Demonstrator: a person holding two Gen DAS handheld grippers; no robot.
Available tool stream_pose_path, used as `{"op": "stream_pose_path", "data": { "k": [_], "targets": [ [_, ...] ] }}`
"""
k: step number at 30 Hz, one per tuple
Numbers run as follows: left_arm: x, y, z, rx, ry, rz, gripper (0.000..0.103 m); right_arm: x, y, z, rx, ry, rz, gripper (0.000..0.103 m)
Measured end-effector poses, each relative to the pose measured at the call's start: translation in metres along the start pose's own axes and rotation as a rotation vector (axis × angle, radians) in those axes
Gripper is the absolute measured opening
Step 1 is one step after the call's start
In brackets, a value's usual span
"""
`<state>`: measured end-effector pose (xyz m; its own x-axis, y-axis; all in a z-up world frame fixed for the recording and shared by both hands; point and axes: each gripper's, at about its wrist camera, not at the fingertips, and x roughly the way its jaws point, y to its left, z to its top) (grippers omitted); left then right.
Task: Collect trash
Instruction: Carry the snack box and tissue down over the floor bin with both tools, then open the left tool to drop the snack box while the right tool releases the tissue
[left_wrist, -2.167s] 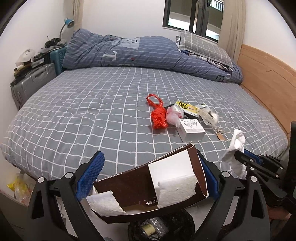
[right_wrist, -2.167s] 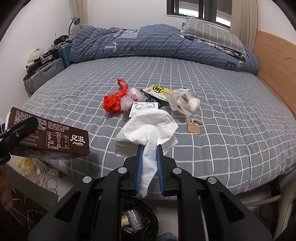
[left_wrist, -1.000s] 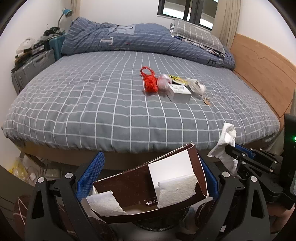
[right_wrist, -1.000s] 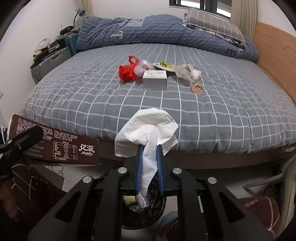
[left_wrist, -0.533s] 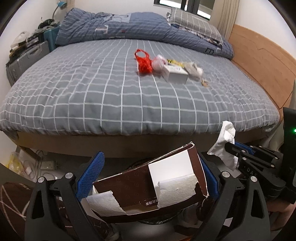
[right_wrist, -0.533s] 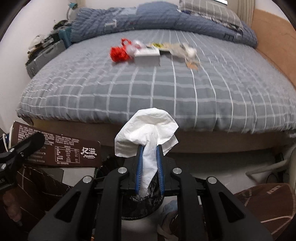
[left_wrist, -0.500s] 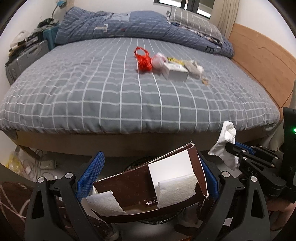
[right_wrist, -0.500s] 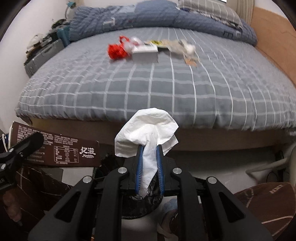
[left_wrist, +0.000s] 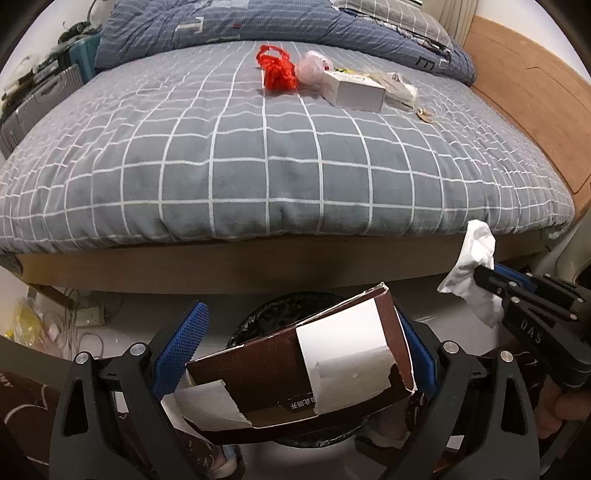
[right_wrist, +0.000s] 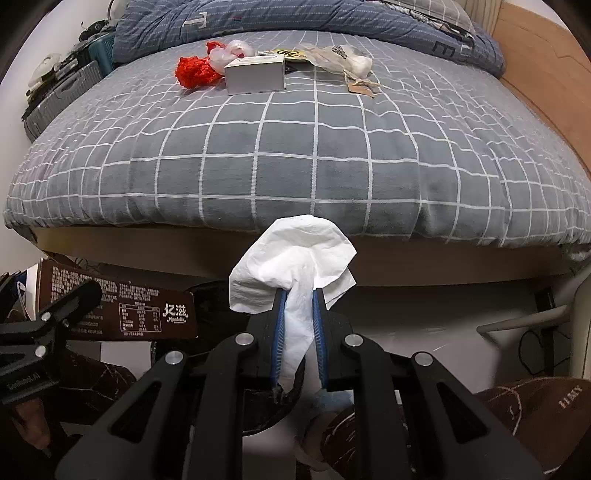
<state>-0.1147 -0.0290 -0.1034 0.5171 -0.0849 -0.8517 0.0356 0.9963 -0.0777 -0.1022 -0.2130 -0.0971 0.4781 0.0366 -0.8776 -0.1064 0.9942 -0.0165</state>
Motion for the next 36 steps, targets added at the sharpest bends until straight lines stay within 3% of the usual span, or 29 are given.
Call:
{"op": "stream_pose_path", "data": {
  "k": [10, 20, 24, 36],
  "targets": [
    [0.029, -0.015, -0.013, 0.035, 0.077, 0.008, 0.092, 0.006, -0.016, -0.005, 0.037, 0.025, -0.015, 0.014],
    [0.043, -0.031, -0.024, 0.078, 0.099, 0.009, 0.097, 0.007, -0.021, -0.005, 0.048, 0.028, -0.014, 0.014],
    [0.055, -0.025, -0.027, 0.052, 0.135, 0.01, 0.097, 0.009, -0.018, -0.006, 0.044, 0.032, -0.01, 0.014],
    [0.06, 0.006, -0.021, -0.009, 0.137, 0.03, 0.097, 0.025, 0.009, -0.009, 0.003, 0.077, 0.022, 0.014]
  ]
}}
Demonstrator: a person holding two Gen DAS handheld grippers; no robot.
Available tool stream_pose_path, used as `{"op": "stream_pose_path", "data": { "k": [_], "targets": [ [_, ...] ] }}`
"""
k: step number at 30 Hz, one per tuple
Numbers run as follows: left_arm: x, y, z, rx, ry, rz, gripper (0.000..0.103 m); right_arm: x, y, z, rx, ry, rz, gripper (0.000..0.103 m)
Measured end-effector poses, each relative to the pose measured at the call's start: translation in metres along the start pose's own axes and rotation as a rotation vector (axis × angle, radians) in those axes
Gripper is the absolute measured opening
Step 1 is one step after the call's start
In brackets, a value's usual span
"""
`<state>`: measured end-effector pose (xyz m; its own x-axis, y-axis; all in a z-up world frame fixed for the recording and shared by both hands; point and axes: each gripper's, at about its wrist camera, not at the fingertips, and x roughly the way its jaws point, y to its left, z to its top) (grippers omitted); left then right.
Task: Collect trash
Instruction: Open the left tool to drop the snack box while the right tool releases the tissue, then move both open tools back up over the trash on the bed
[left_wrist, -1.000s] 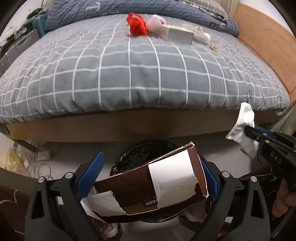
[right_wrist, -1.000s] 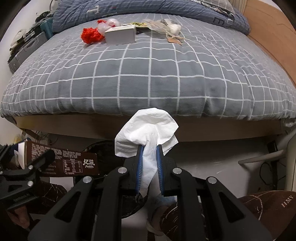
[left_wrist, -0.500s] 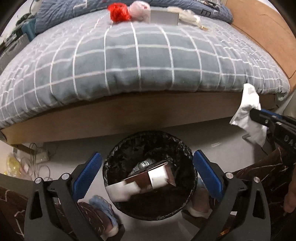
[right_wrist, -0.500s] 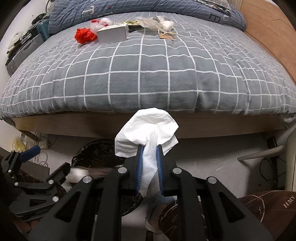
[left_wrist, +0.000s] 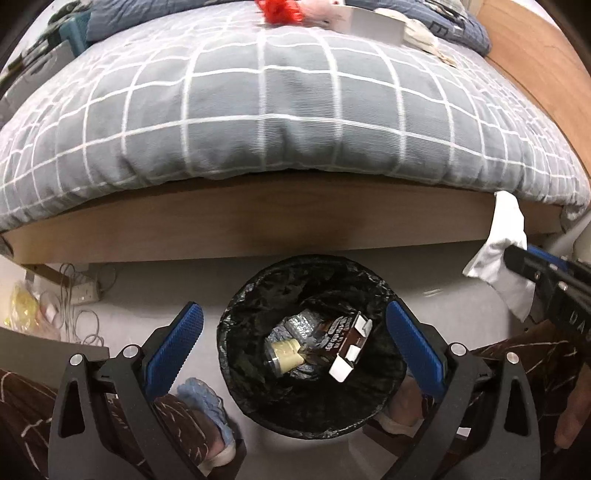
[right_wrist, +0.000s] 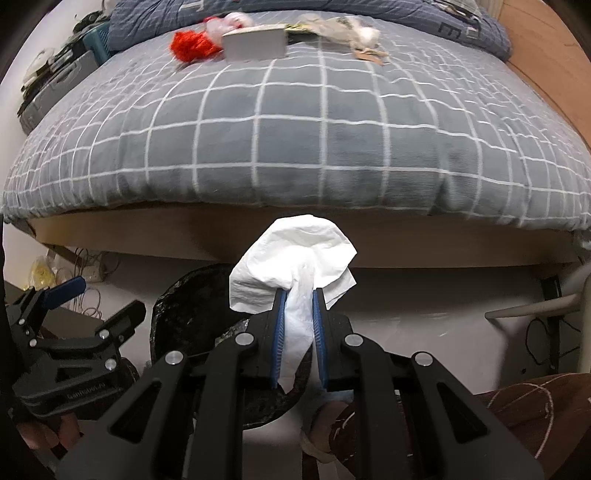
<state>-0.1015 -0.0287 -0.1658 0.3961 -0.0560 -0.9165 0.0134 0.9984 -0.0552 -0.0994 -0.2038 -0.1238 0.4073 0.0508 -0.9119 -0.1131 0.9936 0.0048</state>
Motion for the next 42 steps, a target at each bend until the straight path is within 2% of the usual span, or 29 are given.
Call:
{"op": "stream_pose_path", "data": {
  "k": [9, 15, 20, 29, 33, 36, 41, 42],
  "targets": [
    [0.014, 0.043, -0.012, -0.088, 0.048, 0.043, 0.097, 0.021, 0.043, -0.01, -0.069, 0.065, 0.012, 0.014],
    [0.017, 0.062, -0.021, -0.108, 0.062, 0.061, 0.097, 0.04, 0.07, -0.016, -0.102, 0.128, 0.033, 0.014],
    [0.023, 0.071, -0.026, -0.12, 0.081, 0.079, 0.097, 0.061, 0.085, -0.024, -0.117, 0.201, 0.047, 0.014],
    [0.032, 0.077, -0.03, -0.108, 0.1, 0.112, 0.097, 0.094, 0.1, -0.039, -0.134, 0.272, 0.032, 0.014],
    [0.033, 0.083, -0.03, -0.121, 0.102, 0.118, 0.097, 0.098, 0.101, -0.041, -0.139, 0.271, 0.027, 0.017],
    [0.034, 0.084, -0.03, -0.125, 0.108, 0.124, 0.097, 0.099, 0.104, -0.042, -0.148, 0.26, 0.015, 0.03],
    [0.033, 0.083, -0.029, -0.124, 0.102, 0.127, 0.097, 0.101, 0.1, -0.043, -0.14, 0.263, -0.005, 0.044],
    [0.032, 0.084, -0.029, -0.123, 0.1, 0.129, 0.097, 0.1, 0.099, -0.043, -0.136, 0.257, -0.006, 0.05]
  ]
}}
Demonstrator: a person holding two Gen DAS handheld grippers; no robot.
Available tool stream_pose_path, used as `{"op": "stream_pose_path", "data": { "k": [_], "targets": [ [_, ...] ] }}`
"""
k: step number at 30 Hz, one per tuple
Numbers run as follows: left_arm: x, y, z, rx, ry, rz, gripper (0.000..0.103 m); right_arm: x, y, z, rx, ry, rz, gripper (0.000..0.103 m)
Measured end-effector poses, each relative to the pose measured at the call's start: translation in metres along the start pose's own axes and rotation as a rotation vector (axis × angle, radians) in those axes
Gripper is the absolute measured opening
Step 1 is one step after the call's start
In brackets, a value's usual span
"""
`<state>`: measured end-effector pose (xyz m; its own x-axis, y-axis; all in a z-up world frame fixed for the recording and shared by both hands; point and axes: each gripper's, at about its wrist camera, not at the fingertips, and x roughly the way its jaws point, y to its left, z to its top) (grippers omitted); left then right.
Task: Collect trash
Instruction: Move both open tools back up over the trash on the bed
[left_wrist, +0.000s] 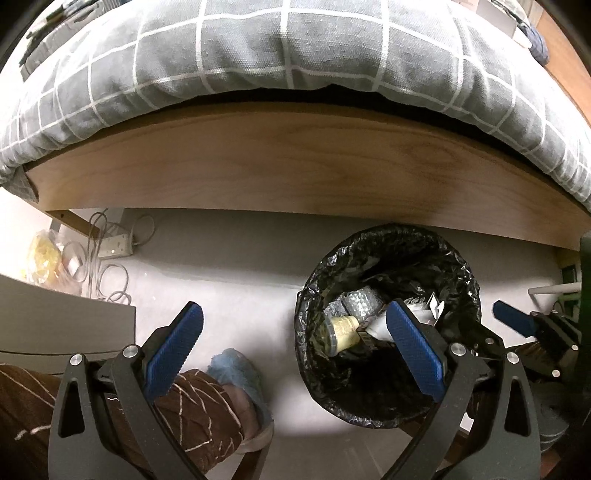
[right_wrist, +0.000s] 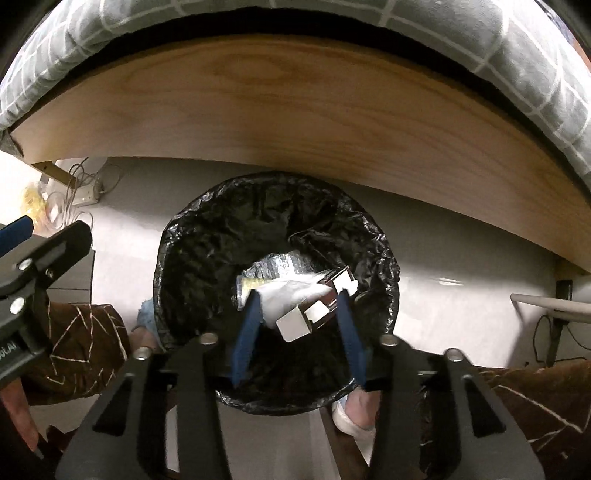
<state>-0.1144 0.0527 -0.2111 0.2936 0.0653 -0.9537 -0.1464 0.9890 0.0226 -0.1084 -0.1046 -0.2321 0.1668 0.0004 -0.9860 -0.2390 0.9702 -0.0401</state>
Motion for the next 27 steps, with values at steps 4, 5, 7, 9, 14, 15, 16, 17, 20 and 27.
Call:
{"op": "stream_pose_path", "data": {
  "k": [4, 5, 7, 9, 14, 15, 16, 17, 20, 27],
  "targets": [
    [-0.004, 0.0, 0.002, 0.006, -0.014, 0.029, 0.097, -0.01, -0.008, 0.003, 0.041, -0.036, -0.015, 0.076],
    [-0.007, 0.0, 0.002, 0.005, -0.023, 0.035, 0.097, -0.014, -0.01, 0.004, 0.047, -0.052, -0.022, 0.079],
    [-0.012, 0.0, 0.005, -0.001, -0.037, 0.032, 0.097, -0.024, -0.014, 0.006, 0.056, -0.093, -0.036, 0.086],
    [-0.018, 0.0, 0.007, -0.009, -0.05, 0.025, 0.097, -0.033, -0.019, 0.008, 0.069, -0.122, -0.044, 0.088],
    [-0.04, -0.004, 0.015, -0.003, -0.093, 0.012, 0.097, -0.061, -0.033, 0.012, 0.099, -0.205, -0.034, 0.091],
    [-0.047, -0.005, 0.016, 0.008, -0.109, 0.011, 0.097, -0.067, -0.035, 0.011, 0.101, -0.223, -0.033, 0.093],
    [-0.051, -0.006, 0.017, 0.014, -0.118, 0.007, 0.097, -0.075, -0.038, 0.011, 0.104, -0.25, -0.033, 0.094],
    [-0.056, -0.007, 0.018, 0.014, -0.125, 0.001, 0.097, -0.082, -0.039, 0.011, 0.104, -0.269, -0.038, 0.094],
    [-0.071, -0.008, 0.023, 0.017, -0.163, -0.022, 0.097, -0.101, -0.046, 0.012, 0.108, -0.322, -0.041, 0.095],
    [-0.108, -0.008, 0.039, -0.011, -0.225, -0.095, 0.097, -0.149, -0.066, 0.021, 0.122, -0.501, -0.051, 0.096]
  ]
}}
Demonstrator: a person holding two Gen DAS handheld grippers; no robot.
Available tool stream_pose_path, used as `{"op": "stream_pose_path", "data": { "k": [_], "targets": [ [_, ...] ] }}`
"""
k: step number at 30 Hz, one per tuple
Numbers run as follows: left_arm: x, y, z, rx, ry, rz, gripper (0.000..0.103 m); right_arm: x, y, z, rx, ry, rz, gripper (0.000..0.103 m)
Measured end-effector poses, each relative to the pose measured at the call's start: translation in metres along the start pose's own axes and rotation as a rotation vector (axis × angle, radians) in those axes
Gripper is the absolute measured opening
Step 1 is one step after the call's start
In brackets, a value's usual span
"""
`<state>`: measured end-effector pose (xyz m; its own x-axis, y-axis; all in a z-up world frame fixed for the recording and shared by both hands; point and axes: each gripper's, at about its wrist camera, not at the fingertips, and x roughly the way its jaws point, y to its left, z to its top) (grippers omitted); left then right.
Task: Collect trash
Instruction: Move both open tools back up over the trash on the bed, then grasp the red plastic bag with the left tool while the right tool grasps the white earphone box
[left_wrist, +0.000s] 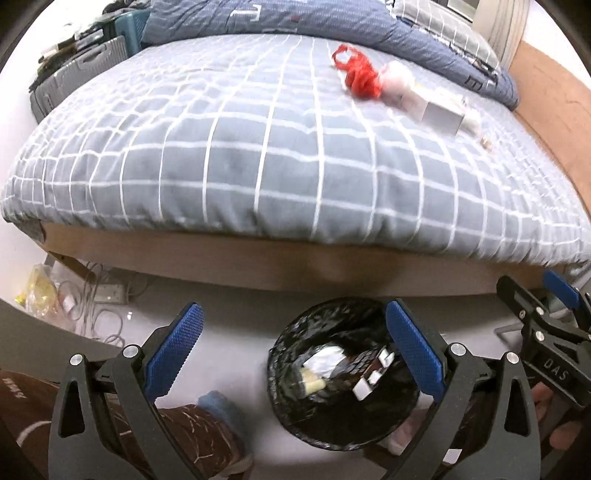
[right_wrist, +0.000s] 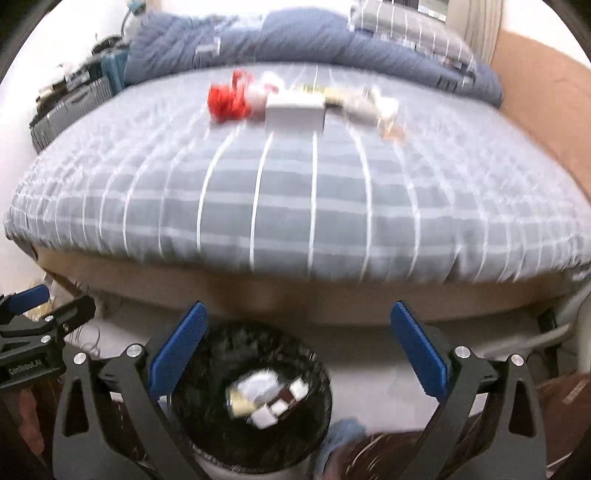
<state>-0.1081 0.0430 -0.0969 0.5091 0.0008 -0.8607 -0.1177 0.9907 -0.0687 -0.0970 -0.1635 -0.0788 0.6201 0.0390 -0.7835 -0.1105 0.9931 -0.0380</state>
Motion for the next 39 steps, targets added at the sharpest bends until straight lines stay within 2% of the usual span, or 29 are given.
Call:
{"op": "stream_pose_path", "data": {
  "k": [7, 14, 17, 26, 33, 39],
  "targets": [
    [-0.018, -0.023, 0.033, 0.03, -0.056, -0.022, 0.097, -0.017, -0.014, 0.033, 0.001, -0.098, -0.016, 0.096],
    [-0.01, -0.035, 0.071, 0.034, -0.07, -0.036, 0.097, -0.007, -0.029, 0.072, 0.014, -0.129, -0.026, 0.096],
    [-0.003, -0.041, 0.098, 0.05, -0.086, -0.039, 0.097, 0.003, -0.033, 0.094, 0.016, -0.14, -0.025, 0.096],
    [0.049, -0.05, 0.187, 0.061, -0.118, -0.019, 0.097, 0.055, -0.025, 0.159, 0.003, -0.139, -0.034, 0.096],
    [0.088, -0.053, 0.237, 0.073, -0.088, -0.048, 0.097, 0.096, -0.014, 0.177, 0.0, -0.086, -0.01, 0.096],
    [0.114, -0.06, 0.26, 0.113, -0.074, -0.039, 0.097, 0.117, 0.006, 0.187, -0.057, -0.073, -0.003, 0.096]
  ]
}}
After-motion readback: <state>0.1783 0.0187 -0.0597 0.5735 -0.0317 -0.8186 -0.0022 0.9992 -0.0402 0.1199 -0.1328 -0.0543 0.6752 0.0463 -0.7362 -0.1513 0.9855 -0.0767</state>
